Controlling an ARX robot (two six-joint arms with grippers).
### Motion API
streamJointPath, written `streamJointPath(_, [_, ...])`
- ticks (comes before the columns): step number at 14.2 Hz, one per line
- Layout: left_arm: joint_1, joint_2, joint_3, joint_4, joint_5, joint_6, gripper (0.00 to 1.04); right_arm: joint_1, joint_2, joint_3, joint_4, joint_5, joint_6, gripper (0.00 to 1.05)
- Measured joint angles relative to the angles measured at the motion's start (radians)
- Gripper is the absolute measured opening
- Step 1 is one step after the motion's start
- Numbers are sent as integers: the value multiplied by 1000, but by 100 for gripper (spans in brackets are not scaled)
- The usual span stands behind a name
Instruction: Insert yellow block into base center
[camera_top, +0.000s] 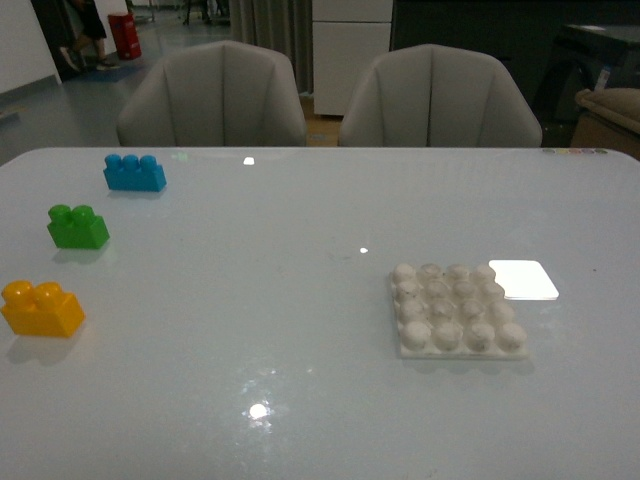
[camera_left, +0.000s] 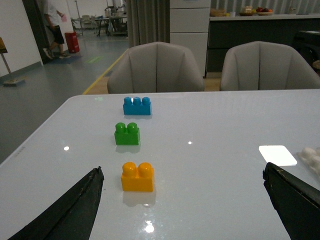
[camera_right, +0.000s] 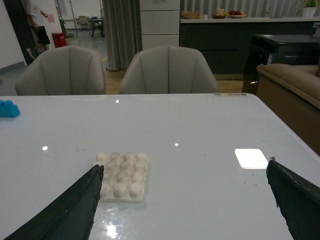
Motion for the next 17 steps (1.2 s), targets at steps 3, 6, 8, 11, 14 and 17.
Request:
streamJointPath(3, [0, 0, 0, 0, 0, 0, 98, 0, 0, 0, 0, 0, 0, 98])
streamJointPath(6, [0, 0, 0, 0, 0, 0, 98, 0, 0, 0, 0, 0, 0, 98])
streamJointPath(8, [0, 0, 0, 0, 0, 0, 98, 0, 0, 0, 0, 0, 0, 98])
streamJointPath(11, [0, 0, 0, 0, 0, 0, 98, 0, 0, 0, 0, 0, 0, 98])
streamJointPath(14, [0, 0, 0, 0, 0, 0, 98, 0, 0, 0, 0, 0, 0, 98])
streamJointPath(17, [0, 0, 0, 0, 0, 0, 98, 0, 0, 0, 0, 0, 0, 98])
